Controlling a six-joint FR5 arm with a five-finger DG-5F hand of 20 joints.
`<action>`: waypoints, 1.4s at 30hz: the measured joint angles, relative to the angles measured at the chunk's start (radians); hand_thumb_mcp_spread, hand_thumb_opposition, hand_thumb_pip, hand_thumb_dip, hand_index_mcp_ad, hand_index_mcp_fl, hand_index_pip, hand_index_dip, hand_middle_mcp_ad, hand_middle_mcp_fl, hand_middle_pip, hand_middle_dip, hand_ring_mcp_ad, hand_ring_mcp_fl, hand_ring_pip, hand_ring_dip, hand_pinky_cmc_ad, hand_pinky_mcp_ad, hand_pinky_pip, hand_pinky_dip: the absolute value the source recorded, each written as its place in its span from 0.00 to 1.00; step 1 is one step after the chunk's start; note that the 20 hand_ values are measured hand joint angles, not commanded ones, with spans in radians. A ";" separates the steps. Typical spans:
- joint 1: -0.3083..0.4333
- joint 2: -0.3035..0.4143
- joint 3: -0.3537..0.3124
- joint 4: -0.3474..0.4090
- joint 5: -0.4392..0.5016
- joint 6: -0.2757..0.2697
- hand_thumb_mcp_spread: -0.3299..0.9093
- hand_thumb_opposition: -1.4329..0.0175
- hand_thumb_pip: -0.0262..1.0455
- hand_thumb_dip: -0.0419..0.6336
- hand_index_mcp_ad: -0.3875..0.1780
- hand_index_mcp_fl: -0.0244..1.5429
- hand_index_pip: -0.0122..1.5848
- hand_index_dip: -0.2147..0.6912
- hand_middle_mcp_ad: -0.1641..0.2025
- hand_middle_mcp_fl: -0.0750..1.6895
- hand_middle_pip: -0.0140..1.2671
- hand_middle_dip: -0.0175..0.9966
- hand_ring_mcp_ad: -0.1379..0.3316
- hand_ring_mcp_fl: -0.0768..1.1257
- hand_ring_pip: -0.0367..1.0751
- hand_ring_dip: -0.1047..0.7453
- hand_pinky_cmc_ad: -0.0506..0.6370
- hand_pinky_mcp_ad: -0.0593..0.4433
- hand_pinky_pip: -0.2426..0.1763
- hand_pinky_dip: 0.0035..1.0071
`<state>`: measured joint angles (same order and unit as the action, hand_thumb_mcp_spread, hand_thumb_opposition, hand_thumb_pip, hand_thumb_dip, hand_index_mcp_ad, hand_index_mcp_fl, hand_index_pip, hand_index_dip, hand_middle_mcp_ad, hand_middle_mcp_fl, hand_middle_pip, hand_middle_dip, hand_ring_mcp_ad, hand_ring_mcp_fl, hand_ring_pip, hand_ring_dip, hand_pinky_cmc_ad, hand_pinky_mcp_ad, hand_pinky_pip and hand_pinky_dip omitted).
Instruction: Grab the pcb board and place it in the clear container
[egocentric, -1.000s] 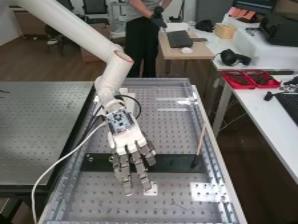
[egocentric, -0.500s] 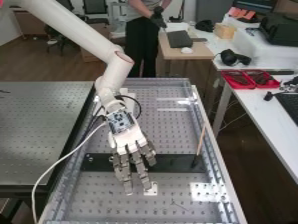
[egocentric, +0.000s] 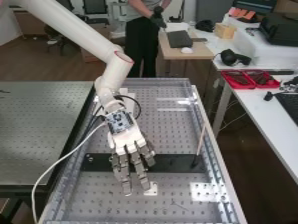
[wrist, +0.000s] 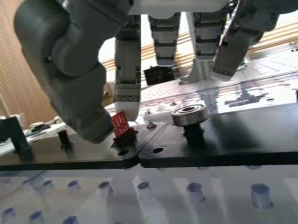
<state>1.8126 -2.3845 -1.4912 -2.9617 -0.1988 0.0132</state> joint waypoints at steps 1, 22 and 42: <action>0.000 0.000 0.000 0.001 0.000 -0.001 0.58 0.40 0.68 0.46 0.61 0.08 0.98 0.45 0.74 0.05 0.11 0.13 0.83 0.06 0.13 0.12 0.47 0.52 0.29 0.74; -0.001 -0.007 0.010 0.004 -0.004 -0.015 0.58 0.40 0.68 0.46 0.61 0.10 0.98 0.45 0.74 0.04 0.11 0.13 0.83 0.06 0.12 0.12 0.48 0.52 0.29 0.71; -0.003 0.001 0.003 0.013 -0.009 -0.024 0.62 0.38 0.67 0.46 0.61 0.12 0.98 0.45 0.72 0.04 0.11 0.13 0.82 0.05 0.11 0.14 0.47 0.50 0.35 0.60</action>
<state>1.8092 -2.3835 -1.4877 -2.9483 -0.2076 -0.0112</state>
